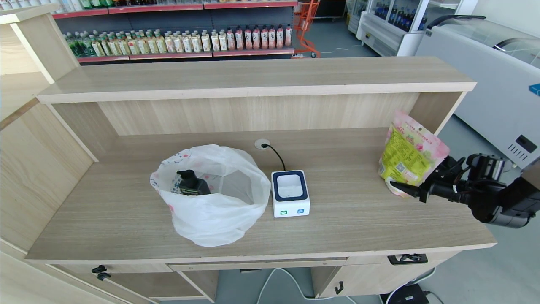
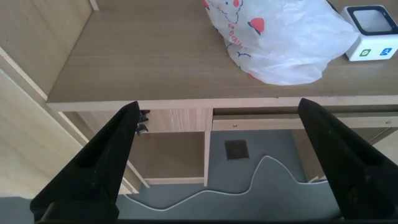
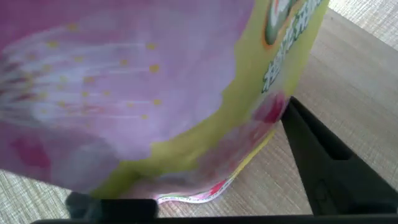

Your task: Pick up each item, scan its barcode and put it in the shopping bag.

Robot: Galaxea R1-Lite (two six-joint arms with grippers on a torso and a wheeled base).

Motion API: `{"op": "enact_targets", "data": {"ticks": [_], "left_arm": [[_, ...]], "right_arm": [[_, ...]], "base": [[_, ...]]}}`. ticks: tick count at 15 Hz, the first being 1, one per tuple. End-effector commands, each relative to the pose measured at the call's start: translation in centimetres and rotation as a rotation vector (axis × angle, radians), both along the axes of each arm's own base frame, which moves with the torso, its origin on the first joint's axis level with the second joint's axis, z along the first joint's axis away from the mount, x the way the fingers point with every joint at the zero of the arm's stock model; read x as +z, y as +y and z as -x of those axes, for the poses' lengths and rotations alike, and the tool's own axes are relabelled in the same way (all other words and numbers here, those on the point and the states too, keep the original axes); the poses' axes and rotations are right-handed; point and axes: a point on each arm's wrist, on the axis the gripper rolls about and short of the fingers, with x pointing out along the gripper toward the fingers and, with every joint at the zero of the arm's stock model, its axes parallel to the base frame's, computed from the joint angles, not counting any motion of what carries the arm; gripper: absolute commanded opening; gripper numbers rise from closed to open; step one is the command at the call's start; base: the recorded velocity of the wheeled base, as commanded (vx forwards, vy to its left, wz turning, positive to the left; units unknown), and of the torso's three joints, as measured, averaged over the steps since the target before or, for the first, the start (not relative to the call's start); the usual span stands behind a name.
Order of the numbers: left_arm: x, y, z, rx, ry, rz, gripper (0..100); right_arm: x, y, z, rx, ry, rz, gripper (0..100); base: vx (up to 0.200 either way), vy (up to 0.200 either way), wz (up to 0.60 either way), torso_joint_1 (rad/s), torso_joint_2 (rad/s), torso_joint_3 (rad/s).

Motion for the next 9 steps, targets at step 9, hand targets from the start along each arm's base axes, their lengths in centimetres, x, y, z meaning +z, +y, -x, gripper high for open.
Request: {"op": "enact_targets", "data": {"ticks": [9], "left_arm": [[0.0,0.0,0.0,0.0,0.001,0.0,100]], "right_arm": [[2.0,0.5,0.1,0.005,-0.066,-0.013,0]], "base": [[0.0,0.0,0.0,0.0,0.0,0.0]]}}
